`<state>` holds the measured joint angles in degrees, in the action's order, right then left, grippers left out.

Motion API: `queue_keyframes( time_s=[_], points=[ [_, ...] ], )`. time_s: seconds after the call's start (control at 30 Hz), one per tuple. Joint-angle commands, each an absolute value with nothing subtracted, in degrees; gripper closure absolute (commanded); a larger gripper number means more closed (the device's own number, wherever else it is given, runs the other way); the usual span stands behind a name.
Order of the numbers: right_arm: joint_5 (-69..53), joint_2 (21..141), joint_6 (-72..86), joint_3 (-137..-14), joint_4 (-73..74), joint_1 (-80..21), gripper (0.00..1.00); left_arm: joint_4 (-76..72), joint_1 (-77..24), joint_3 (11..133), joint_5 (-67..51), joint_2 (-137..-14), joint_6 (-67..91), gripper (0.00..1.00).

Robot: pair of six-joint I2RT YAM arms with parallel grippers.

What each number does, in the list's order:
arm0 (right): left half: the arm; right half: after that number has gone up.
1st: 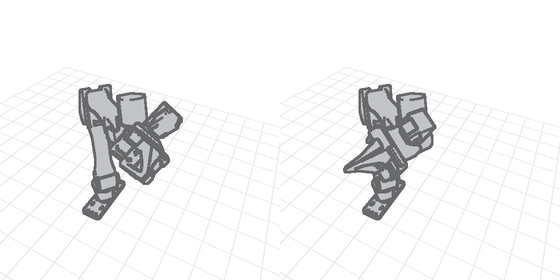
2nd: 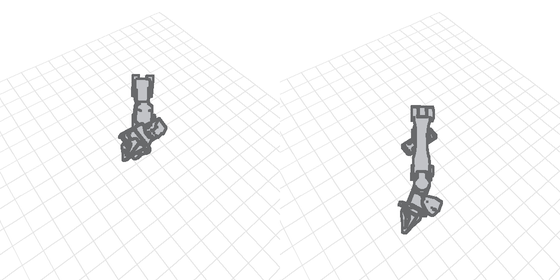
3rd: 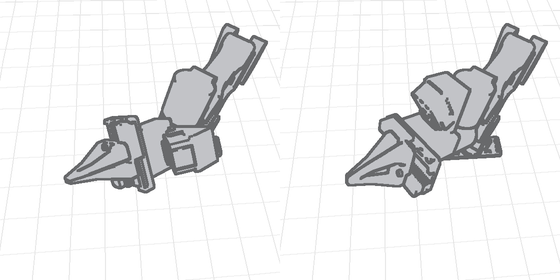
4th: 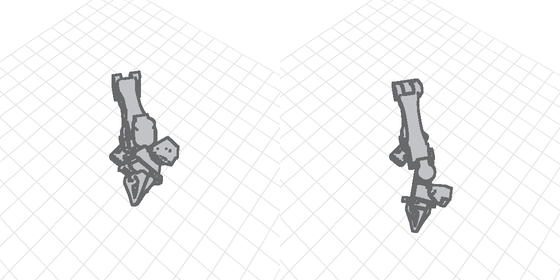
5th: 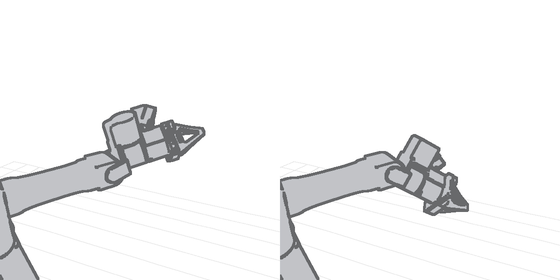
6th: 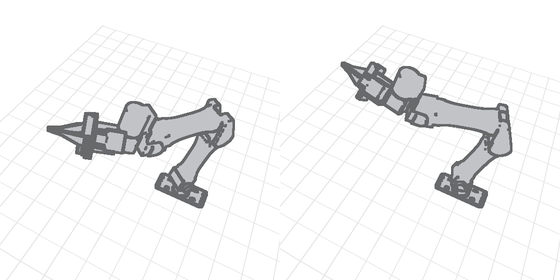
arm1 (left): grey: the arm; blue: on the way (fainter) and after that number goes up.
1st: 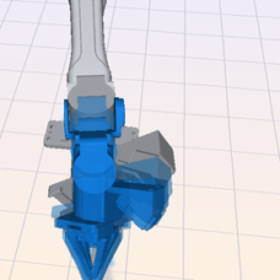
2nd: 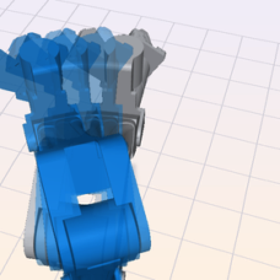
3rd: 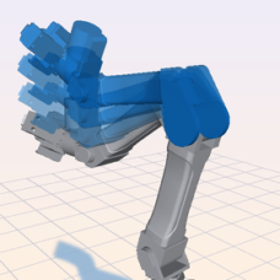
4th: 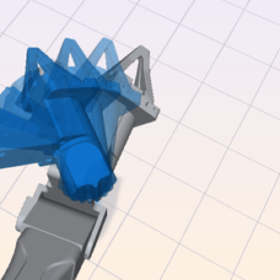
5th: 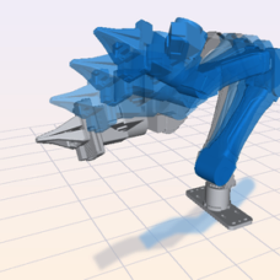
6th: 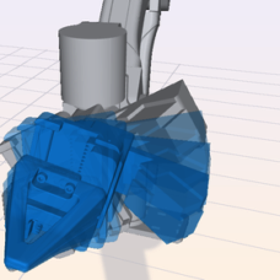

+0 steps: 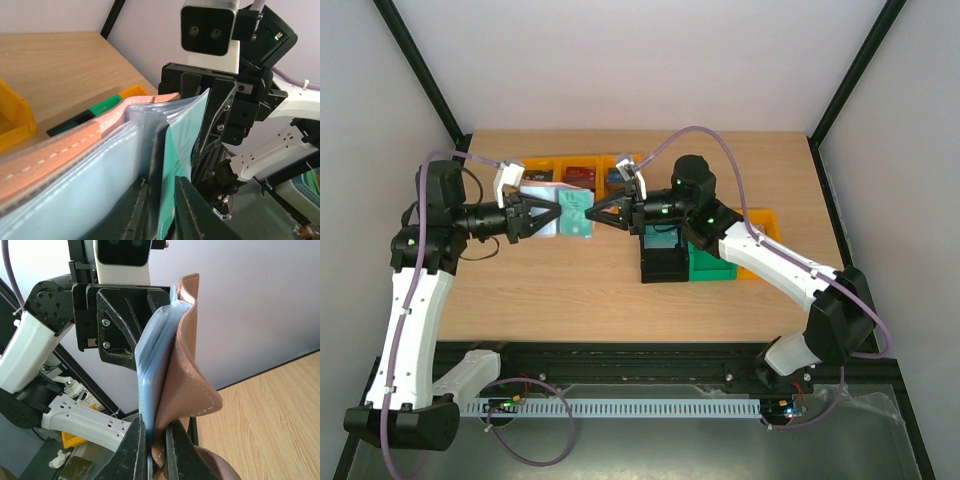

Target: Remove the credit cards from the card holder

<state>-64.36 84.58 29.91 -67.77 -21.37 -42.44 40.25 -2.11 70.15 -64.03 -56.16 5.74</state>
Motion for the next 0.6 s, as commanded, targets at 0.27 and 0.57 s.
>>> queue_keyframes(
  time_s=[0.27,0.57],
  points=[
    [-67.45,88.18,33.7,-71.65,-29.49,-43.81,0.98,34.88,-5.95,72.3,-67.77,-56.59,11.33,0.83],
    [-64.87,92.94,38.0,-74.37,-32.42,-43.86,0.98,35.03,-8.13,75.19,-66.64,-57.55,12.47,0.77]
  ],
)
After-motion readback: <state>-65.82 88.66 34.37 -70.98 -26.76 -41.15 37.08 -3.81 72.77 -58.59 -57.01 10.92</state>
